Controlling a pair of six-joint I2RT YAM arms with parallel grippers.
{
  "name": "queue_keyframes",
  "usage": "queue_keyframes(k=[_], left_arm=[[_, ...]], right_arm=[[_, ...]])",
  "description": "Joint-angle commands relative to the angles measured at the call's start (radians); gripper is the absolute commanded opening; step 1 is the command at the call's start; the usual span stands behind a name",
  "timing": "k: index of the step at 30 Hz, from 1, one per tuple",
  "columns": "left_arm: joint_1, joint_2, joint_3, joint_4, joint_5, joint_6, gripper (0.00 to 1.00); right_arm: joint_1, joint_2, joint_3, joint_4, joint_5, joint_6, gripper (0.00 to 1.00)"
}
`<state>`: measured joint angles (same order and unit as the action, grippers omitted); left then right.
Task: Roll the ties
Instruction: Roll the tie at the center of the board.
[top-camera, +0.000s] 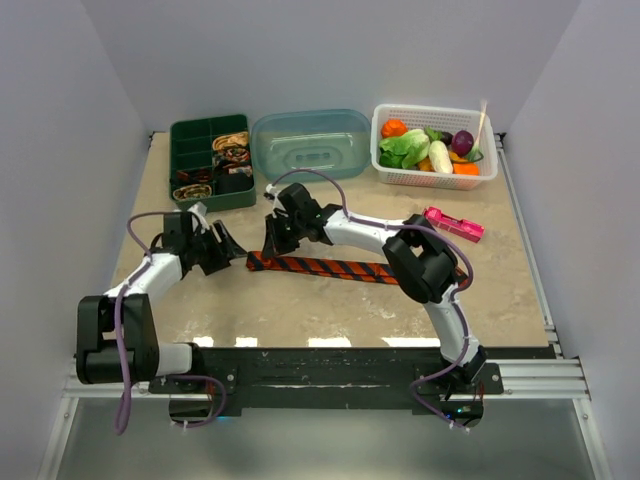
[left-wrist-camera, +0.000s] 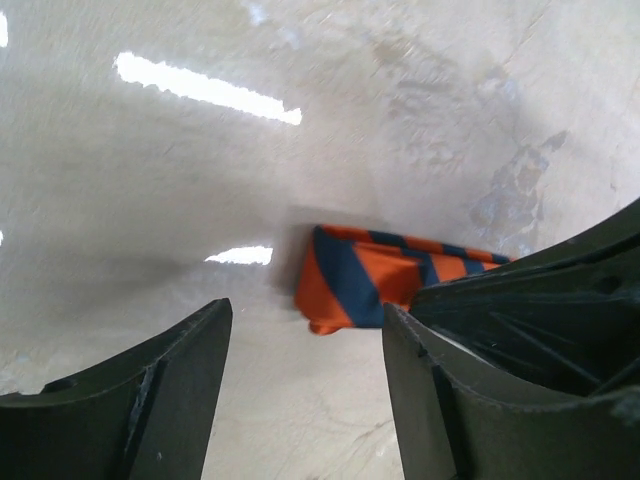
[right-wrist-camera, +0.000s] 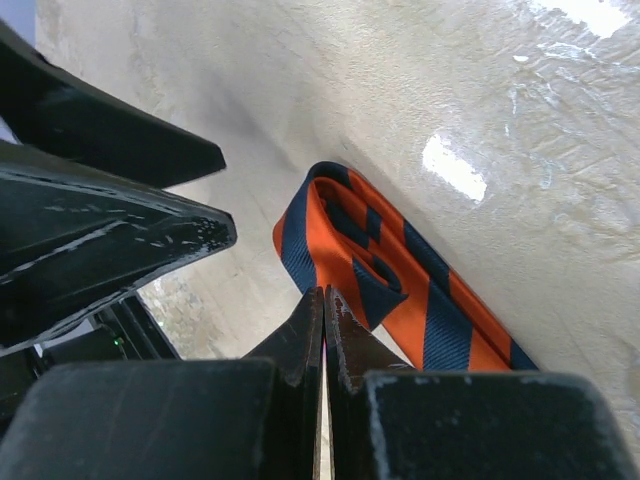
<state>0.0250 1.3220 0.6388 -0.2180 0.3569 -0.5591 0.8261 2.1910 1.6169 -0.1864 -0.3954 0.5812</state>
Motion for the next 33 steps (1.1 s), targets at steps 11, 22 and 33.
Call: queue_keyframes(k=[11, 22, 33], left_arm=[[0.058, 0.121, -0.151, 0.299, 0.248, -0.058, 0.66], [0.053, 0.226, -0.209, 0.447, 0.315, -0.082, 0.52], [0.043, 0.257, -0.222, 0.552, 0.366, -0.101, 0.24]], right_arm=[[0.004, 0.038, -0.003, -0.035, 0.049, -0.038, 0.0], [0.002, 0.044, -0.057, -0.027, 0.053, -0.037, 0.0], [0.001, 0.036, -0.043, 0.011, 0.007, -0.029, 0.0]])
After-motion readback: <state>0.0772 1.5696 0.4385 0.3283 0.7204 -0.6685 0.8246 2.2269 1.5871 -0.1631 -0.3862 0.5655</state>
